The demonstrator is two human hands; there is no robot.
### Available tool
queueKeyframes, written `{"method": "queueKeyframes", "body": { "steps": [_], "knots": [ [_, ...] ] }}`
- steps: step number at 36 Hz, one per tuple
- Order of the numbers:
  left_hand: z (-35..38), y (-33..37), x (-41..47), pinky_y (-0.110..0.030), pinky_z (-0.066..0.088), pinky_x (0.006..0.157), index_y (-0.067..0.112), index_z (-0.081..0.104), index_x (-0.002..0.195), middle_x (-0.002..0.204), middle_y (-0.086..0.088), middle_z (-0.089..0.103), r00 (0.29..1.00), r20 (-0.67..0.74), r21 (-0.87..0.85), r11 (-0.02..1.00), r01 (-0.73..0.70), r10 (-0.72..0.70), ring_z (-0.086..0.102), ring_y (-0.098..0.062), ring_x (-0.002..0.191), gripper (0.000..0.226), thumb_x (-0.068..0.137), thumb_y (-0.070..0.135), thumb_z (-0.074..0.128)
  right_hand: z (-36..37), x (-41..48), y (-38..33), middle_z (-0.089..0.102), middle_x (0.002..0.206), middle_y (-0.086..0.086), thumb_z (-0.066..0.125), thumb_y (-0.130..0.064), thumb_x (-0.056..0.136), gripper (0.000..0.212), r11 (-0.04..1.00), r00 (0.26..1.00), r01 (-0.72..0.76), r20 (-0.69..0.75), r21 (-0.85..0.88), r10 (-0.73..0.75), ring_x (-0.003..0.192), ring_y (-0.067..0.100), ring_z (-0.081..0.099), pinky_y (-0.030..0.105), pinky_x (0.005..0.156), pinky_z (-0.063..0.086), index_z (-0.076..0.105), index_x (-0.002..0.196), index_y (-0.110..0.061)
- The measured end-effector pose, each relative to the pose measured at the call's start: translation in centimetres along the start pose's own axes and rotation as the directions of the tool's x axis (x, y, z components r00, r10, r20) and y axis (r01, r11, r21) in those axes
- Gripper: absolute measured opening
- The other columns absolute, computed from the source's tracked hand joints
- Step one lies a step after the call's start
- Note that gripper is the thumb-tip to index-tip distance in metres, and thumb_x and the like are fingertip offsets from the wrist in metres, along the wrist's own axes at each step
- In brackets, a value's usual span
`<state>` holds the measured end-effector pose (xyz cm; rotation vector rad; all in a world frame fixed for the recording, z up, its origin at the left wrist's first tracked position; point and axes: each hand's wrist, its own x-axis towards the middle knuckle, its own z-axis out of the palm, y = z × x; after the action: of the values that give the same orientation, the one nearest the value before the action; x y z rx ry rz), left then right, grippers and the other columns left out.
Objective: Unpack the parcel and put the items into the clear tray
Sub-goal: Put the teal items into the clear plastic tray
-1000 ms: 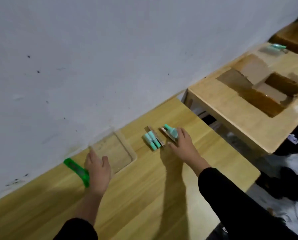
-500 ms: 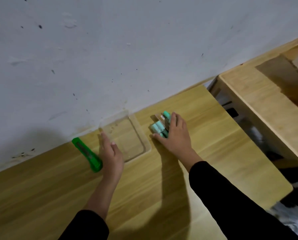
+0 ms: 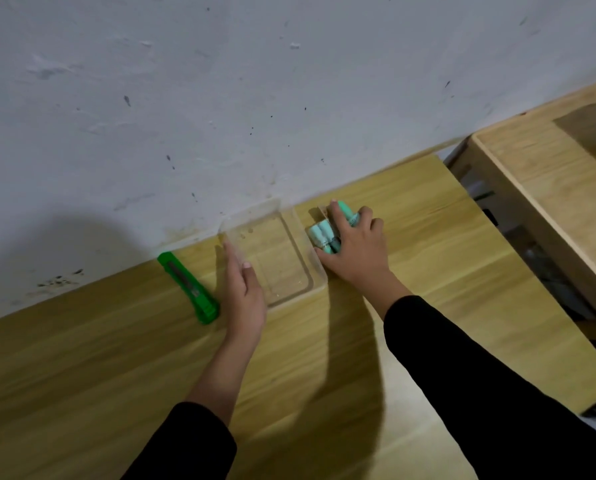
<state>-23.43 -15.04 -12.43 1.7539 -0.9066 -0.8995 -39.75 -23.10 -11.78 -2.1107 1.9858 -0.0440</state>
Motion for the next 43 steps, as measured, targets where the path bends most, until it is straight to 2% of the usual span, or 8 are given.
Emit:
{"method": "queueKeyframes", "body": {
  "steps": [5,13,19,23,33,35,40,43],
  "knots": [
    [-0.2,0.1,0.0,-0.019,0.017,0.113,0.02,0.01,0.148,0.156,0.005,0.013,1.0,0.016,-0.076,0.997,0.023,-0.021,0.015,-0.007,0.142,0.052,0.101,0.014,0.03,0.4,0.3,-0.4,0.029,0.133,0.021,0.048,-0.066,0.077,0.083,1.0,1.0,-0.001,0.017,-0.031,0.001,0.104,0.035,0.038,0.041,0.089,0.038,0.02,0.145,-0.028],
    [-0.4,0.4,-0.2,0.013,0.015,0.088,0.019,0.011,0.148,0.156,0.006,0.013,0.999,0.021,-0.037,0.999,0.035,-0.034,0.014,0.003,0.132,0.052,0.1,0.013,0.031,0.3,0.1,-0.7,0.028,0.137,0.019,0.051,-0.06,0.08,0.078,0.999,1.0,0.018,0.025,0.028,-0.019,0.108,0.039,0.036,0.043,0.098,0.036,0.023,0.145,-0.026],
    [-0.5,0.8,-0.2,0.0,0.013,0.099,0.015,0.011,0.148,0.156,0.002,0.011,1.0,0.022,-0.037,0.999,0.01,-0.009,0.013,-0.007,0.141,0.053,0.1,0.01,0.031,0.1,-0.4,-0.3,0.03,0.135,0.016,0.056,-0.053,0.077,0.075,0.99,1.0,-0.031,0.002,0.137,0.031,0.107,0.038,0.037,0.041,0.098,0.034,0.03,0.142,-0.027],
    [-0.4,0.9,-0.4,0.013,0.012,0.089,0.017,0.011,0.148,0.156,0.005,0.011,0.999,0.025,-0.019,0.999,0.032,-0.031,0.012,0.003,0.133,0.052,0.1,0.012,0.031,-0.3,-0.9,0.2,0.03,0.135,0.017,0.059,-0.048,0.077,0.073,0.977,0.997,-0.07,-0.005,0.2,0.072,0.109,0.04,0.036,0.043,0.097,0.037,0.031,0.141,-0.026],
    [-0.2,1.2,-0.6,0.016,0.014,0.084,0.017,0.011,0.148,0.156,0.004,0.012,0.999,0.027,-0.033,0.999,0.041,-0.04,0.015,-0.004,0.139,0.052,0.1,0.012,0.03,-1.7,-1.5,0.9,0.028,0.136,0.016,0.06,-0.046,0.079,0.071,0.932,0.99,-0.117,-0.033,0.344,0.137,0.117,0.037,0.034,0.043,0.097,0.037,0.031,0.141,-0.028],
    [-0.2,1.2,-0.6,0.011,0.018,0.089,0.018,0.011,0.148,0.156,0.005,0.012,0.999,0.024,-0.028,0.999,0.039,-0.039,0.016,-0.004,0.139,0.051,0.1,0.013,0.03,-2.6,-1.6,0.5,0.029,0.136,0.015,0.061,-0.044,0.079,0.069,0.926,0.991,-0.086,-0.063,0.368,0.117,0.117,0.036,0.034,0.043,0.097,0.037,0.032,0.14,-0.029],
    [0.1,1.2,-0.6,-0.029,0.023,0.112,0.021,0.012,0.148,0.156,0.002,0.015,0.999,0.005,-0.024,0.999,0.032,-0.032,0.023,-0.017,0.142,0.051,0.101,0.016,0.029,-4.7,-2.2,-2.2,0.029,0.135,0.013,0.062,-0.041,0.077,0.067,0.905,0.992,0.064,-0.123,0.421,-0.013,0.114,0.034,0.034,0.041,0.094,0.038,0.032,0.137,-0.042],
    [0.3,1.1,-0.5,-0.032,0.026,0.113,0.022,0.012,0.147,0.156,0.001,0.018,1.0,-0.001,-0.063,0.998,0.026,-0.026,0.027,-0.019,0.14,0.051,0.1,0.014,0.03,-4.8,-2.5,-4.5,0.028,0.137,0.014,0.062,-0.044,0.076,0.071,0.924,0.99,0.136,-0.094,0.357,-0.109,0.116,0.035,0.033,0.043,0.096,0.038,0.03,0.139,-0.037]
  ]
}}
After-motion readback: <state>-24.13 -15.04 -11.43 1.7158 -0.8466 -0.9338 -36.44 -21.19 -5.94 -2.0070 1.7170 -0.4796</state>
